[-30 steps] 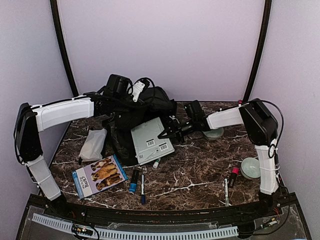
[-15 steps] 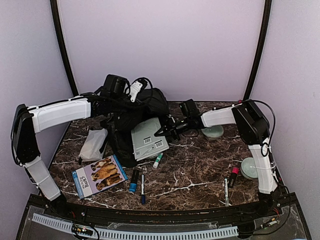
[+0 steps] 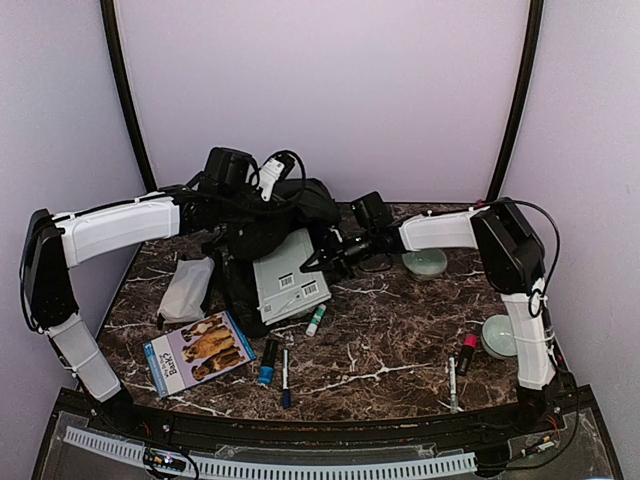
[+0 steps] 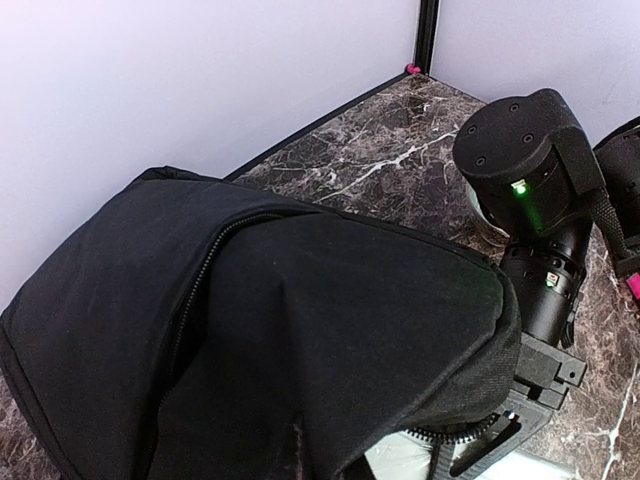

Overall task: Pack the student bag
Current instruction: Place the book in the largest pocket of the bag.

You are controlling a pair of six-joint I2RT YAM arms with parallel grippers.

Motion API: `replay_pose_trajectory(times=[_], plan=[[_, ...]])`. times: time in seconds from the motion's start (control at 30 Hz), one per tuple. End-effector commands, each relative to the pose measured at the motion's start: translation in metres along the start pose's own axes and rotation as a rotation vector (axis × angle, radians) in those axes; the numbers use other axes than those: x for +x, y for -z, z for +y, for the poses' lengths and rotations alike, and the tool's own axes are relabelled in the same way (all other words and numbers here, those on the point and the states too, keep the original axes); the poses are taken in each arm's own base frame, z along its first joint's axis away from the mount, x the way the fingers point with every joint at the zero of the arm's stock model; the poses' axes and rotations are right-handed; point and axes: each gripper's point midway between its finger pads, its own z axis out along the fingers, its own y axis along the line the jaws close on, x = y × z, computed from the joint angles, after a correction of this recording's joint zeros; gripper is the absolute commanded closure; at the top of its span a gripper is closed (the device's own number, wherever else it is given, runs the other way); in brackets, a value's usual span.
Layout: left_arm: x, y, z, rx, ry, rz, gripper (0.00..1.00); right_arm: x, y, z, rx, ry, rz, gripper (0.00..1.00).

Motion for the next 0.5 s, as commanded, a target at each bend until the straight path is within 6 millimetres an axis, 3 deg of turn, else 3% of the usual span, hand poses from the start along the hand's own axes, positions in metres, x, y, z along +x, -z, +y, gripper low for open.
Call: replay_pose_trajectory(times=[0.0, 0.17, 0.47], plan=[[-0.063, 0.040, -0.021, 0.087, -0.013, -0.212, 1.00, -0.025, -0.001, 0.023, -0.014, 0.185, -0.064, 0.88], [-0.050, 0.027, -0.016, 0.060, -0.028, -0.172, 1.00, -0.026, 0.004, 0.002, 0.110, 0.197, -0.091, 0.64], [-0.030, 0.010, -0.009, 0.015, -0.045, -0.125, 1.00, -0.021, 0.018, -0.028, 0.316, 0.308, -0.085, 0.44]])
